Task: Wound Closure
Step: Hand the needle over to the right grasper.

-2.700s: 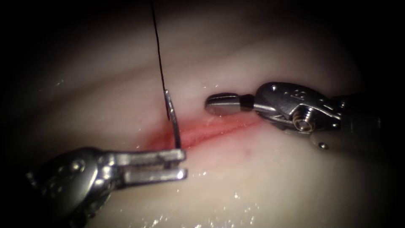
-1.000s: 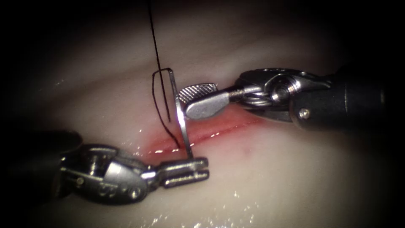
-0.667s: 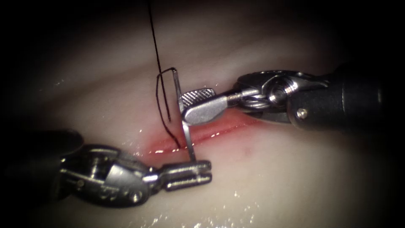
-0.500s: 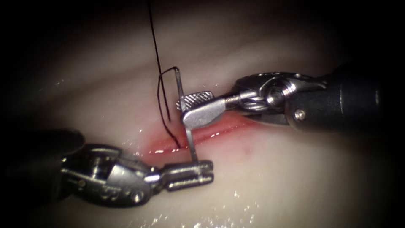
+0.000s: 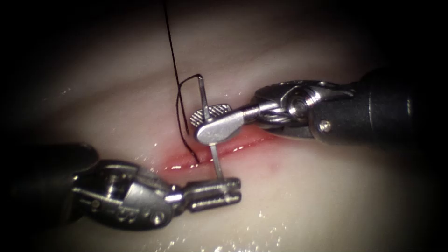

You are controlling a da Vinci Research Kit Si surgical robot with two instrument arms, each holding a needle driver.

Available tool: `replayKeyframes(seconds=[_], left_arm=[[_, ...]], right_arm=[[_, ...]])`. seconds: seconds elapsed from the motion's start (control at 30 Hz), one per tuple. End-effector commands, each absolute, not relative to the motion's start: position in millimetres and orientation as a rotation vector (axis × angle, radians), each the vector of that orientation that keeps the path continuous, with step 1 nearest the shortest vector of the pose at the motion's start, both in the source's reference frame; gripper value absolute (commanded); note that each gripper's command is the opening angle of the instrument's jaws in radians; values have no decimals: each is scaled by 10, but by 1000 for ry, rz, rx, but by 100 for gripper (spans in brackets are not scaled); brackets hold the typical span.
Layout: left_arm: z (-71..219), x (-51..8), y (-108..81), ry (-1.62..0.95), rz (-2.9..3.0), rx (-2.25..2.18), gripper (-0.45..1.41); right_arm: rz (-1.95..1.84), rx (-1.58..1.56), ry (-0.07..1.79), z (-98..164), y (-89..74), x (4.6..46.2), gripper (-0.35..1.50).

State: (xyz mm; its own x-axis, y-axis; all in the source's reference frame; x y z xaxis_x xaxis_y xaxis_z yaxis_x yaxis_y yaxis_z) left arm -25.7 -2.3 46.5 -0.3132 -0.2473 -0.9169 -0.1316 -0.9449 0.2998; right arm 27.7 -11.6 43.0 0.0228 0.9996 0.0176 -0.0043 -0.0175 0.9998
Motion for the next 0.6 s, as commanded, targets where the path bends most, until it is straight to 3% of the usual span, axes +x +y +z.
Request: replayKeyframes(seconds=[0.03,0.27,0.37,0.43,0.6], left_arm=[[471,-262,-24,-491,-2435,1797,-45],[471,-262,-24,-491,-2435,1797,-45],[471,-263,-24,-491,-2435,1797,-45],[471,-263,-24,-492,-2436,1797,-45],[471,-263,-24,-486,-2433,1797,-45]], right_arm=[[1205,1230,1184,433,-116,286,83],[1204,1229,1178,434,-115,289,71],[1200,1223,1178,434,-115,289,31],[1199,1205,1172,434,-115,289,-33],[1188,1168,1102,435,-114,288,-35]])
